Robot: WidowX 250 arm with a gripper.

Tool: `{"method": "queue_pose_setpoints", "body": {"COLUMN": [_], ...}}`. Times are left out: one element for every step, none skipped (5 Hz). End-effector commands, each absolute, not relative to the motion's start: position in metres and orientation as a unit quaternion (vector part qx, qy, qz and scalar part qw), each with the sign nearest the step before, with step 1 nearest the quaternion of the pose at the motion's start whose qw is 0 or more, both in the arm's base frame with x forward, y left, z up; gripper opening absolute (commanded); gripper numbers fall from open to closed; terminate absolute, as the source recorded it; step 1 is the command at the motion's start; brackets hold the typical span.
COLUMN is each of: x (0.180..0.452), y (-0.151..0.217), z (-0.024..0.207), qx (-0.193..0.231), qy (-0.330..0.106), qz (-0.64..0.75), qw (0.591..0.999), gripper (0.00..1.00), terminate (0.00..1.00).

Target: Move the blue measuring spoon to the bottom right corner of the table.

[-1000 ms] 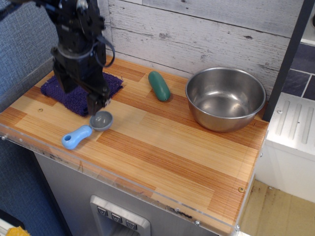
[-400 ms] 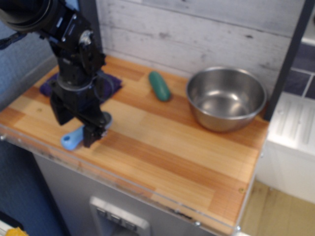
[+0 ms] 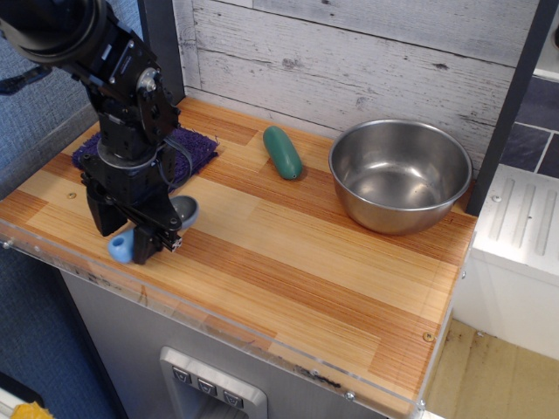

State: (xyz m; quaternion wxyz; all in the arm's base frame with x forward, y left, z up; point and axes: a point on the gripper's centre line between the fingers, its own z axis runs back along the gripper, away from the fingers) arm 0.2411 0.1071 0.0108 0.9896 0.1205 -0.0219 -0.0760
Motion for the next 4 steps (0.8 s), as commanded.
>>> {"method": "queue_pose_setpoints", "body": {"x": [0.257,0.261,0.264,0.264], "y": [0.124,0.125,0.106,0.077], "z": [0.022,0.028,0.039,0.053], "qx": [0.132,0.123,0.112,0.095], "qy": [-0.042,-0.054,-0.084,-0.111], "qz": [-0.066,-0.066,-0.07,-0.056], "qw": [0.988,0.989,0.988,0.988], "gripper": [0.0,0.0,0.0,0.0], "terminate": [0.0,0.0,0.0,0.0]}}
